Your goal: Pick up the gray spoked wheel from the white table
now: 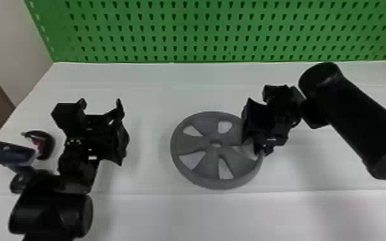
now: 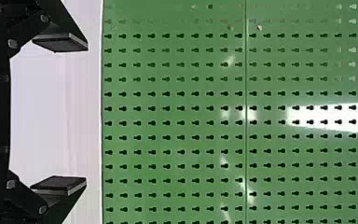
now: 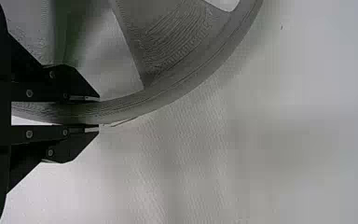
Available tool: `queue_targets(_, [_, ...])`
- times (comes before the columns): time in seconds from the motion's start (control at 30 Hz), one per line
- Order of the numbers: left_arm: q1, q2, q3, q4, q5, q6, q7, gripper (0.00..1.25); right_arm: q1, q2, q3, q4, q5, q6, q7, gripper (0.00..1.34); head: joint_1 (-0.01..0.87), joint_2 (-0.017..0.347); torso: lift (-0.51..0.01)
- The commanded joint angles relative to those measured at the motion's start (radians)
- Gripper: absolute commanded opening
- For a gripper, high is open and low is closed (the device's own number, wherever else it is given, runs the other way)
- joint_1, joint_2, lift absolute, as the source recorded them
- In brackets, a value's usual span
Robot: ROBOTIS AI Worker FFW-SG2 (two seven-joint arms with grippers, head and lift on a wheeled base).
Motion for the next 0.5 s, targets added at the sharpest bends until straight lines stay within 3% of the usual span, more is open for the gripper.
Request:
queue_targets(0.0, [0.004, 0.001, 0.003, -0.001, 0.002, 0.0, 0.0, 1.0, 0.0, -0.006, -0.04, -0.033, 0.027, 0.023, 0.0, 0.31, 0.77, 0.044, -0.098])
queue_targets(0.2, [0.002, 0.001, 0.001, 0.0, 0.003, 0.0, 0.0, 1.0, -0.018, -0.011, -0.08, -0.054, 0.056, 0.069, 0.0, 0.31, 0.77, 0.044, -0.098])
queue_targets(0.47, [0.002, 0.003, -0.002, 0.0, 0.003, 0.0, 0.0, 1.0, -0.034, -0.023, -0.09, -0.059, 0.03, 0.127, 0.0, 0.31, 0.77, 0.044, -0.098])
